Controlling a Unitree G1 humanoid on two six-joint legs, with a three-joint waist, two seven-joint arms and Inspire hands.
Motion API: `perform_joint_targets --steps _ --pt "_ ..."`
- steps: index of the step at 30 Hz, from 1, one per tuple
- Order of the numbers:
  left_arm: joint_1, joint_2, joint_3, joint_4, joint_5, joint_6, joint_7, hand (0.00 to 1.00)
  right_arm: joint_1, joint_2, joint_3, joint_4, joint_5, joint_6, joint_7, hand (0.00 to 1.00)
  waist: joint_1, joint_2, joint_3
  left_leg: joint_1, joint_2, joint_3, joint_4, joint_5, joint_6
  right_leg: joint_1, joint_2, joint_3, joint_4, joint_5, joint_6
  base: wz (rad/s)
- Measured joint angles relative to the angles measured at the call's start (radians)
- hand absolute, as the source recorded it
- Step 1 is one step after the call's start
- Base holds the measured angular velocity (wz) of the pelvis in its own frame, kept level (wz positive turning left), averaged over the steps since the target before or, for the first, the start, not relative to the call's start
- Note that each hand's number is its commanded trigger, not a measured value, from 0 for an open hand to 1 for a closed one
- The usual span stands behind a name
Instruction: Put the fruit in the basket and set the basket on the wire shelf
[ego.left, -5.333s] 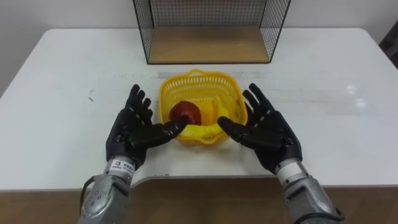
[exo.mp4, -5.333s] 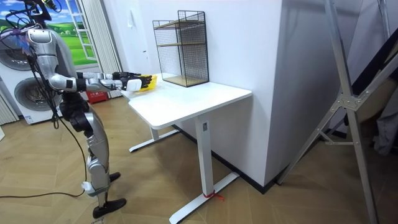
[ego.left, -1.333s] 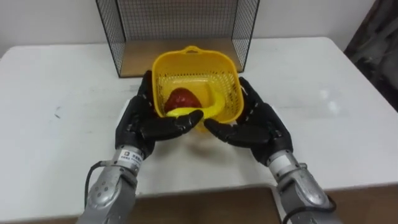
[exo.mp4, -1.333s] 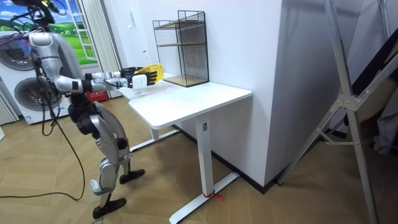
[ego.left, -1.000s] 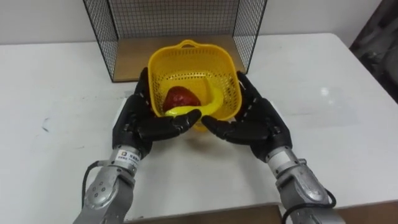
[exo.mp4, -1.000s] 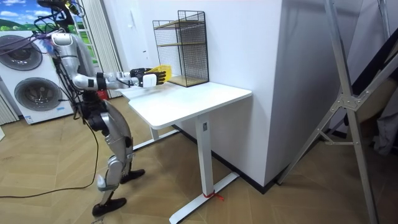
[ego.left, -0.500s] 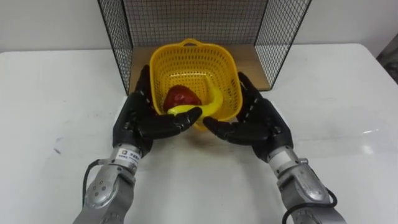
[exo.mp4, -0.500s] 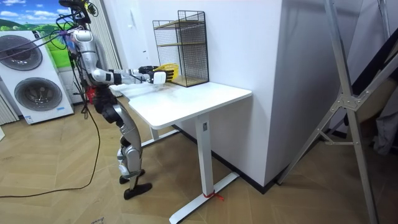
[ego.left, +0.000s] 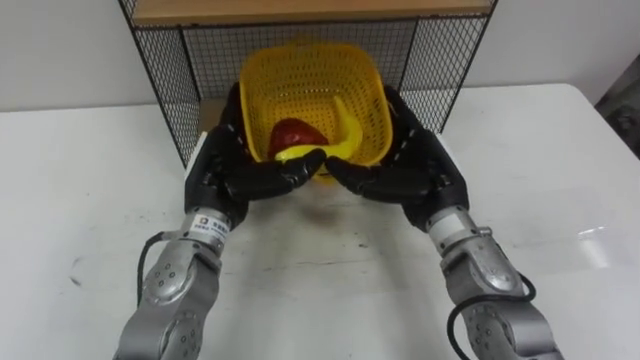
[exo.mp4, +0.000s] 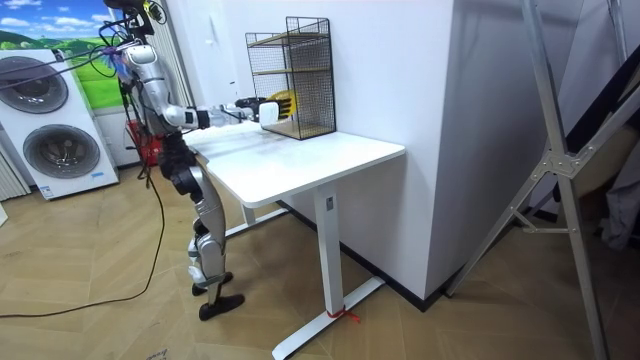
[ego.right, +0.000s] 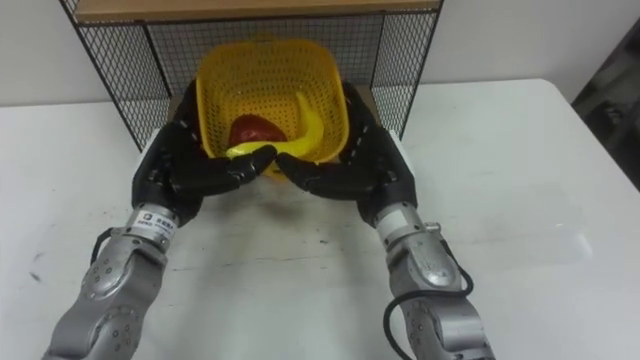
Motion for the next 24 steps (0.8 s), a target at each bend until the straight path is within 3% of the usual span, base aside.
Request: perform_joint_targets --steps 4,11,17,24 --pt "-0.034 -0.009 0.016 0.022 0.004 0.003 0.002 0.0 -0.038 0.001 0.001 0.034 0.004 0.001 -0.01 0.0 0.001 0.0 0.0002 0.002 0.004 0.005 -0.011 0.002 -0.002 0.009 0.003 -0.001 -0.03 0.01 -0.001 -0.04" --pt "-0.113 -0.02 0.021 0.112 0.003 0.053 0.049 0.0 -0.138 0.0 0.0 0.124 0.009 0.054 -0.04 0.0 -0.003 0.001 0.0003 0.002 0.006 0.007 -0.018 0.004 -0.005 0.013 0.007 0.003 -0.048 0.018 -0.003 0.0" --pt "-0.218 -0.031 0.056 0.209 -0.011 0.122 0.054 0.0 -0.223 0.001 -0.023 0.204 0.012 0.103 -0.062 0.0 -0.004 0.001 0.0002 0.004 0.007 0.007 -0.029 0.008 -0.008 0.02 0.009 0.002 -0.073 0.026 -0.005 -0.01" --pt "-0.357 -0.034 0.086 0.366 -0.043 0.173 0.056 0.0 -0.353 0.006 -0.044 0.341 0.044 0.14 -0.085 0.0 -0.003 0.008 0.0033 0.036 0.008 0.015 -0.059 0.014 -0.011 0.046 0.012 0.014 -0.112 0.037 -0.005 -0.06"
